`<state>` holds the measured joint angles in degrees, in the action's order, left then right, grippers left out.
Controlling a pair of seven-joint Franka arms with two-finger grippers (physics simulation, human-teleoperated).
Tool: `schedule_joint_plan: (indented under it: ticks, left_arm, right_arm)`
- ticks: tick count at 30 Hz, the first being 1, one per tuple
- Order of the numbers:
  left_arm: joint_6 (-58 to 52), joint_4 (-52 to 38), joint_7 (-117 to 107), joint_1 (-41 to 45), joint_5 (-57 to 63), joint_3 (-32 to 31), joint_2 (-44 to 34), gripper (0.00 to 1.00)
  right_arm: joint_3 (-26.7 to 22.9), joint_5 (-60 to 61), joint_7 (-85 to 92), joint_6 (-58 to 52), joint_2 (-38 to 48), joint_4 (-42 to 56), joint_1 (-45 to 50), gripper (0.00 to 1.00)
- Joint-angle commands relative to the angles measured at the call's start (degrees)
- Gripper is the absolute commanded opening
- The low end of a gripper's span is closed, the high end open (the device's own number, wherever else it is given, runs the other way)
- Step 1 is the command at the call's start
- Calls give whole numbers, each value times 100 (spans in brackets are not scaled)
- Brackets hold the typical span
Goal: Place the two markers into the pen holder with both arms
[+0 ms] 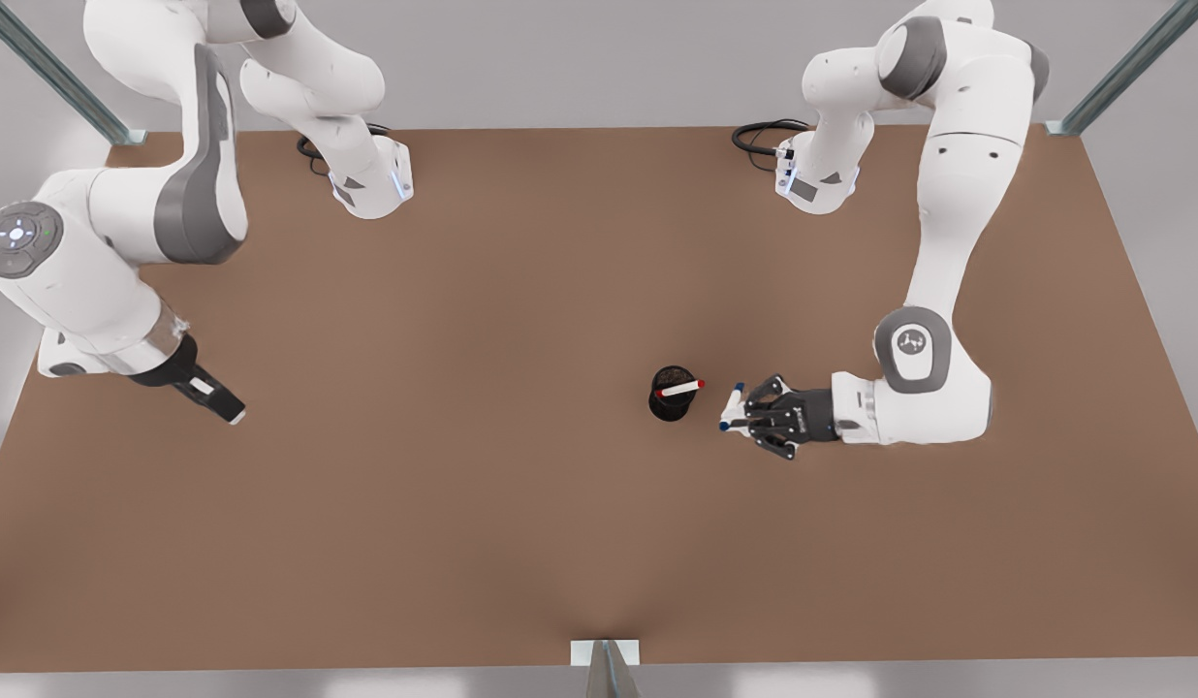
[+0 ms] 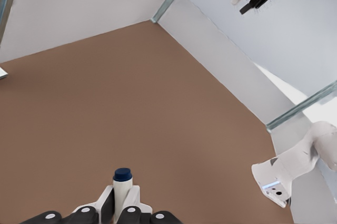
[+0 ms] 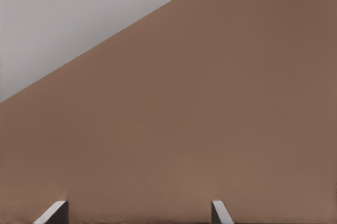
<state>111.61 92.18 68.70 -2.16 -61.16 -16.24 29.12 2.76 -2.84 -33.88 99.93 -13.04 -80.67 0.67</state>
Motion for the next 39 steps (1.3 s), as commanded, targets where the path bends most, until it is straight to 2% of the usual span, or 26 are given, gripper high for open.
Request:
schedule_joint_plan:
  ticks: [1, 9, 19, 26, 39]
  left_arm:
    - [326, 423, 5566, 101, -1214, -10, -135, 21]
    - [810, 959, 7385, 506, -2505, -10, -82, 21]
    - [968, 1258, 7588, 646, -2559, -2, 129, 21]
    - [950, 1847, 7562, 594, -2550, -2, -258, 21]
    - [950, 2067, 7553, 646, -2559, -2, -311, 21]
  right_arm:
    - [-13, 188, 3080, -642, -76, 130, 39, 100]
    - [-4, 170, 3221, -580, -103, 130, -49, 100]
    - [-13, 197, 3362, -589, -103, 130, -164, 100]
    - [-4, 214, 3370, -597, -103, 121, -225, 100]
    - [31, 214, 3370, -580, -103, 121, -190, 100]
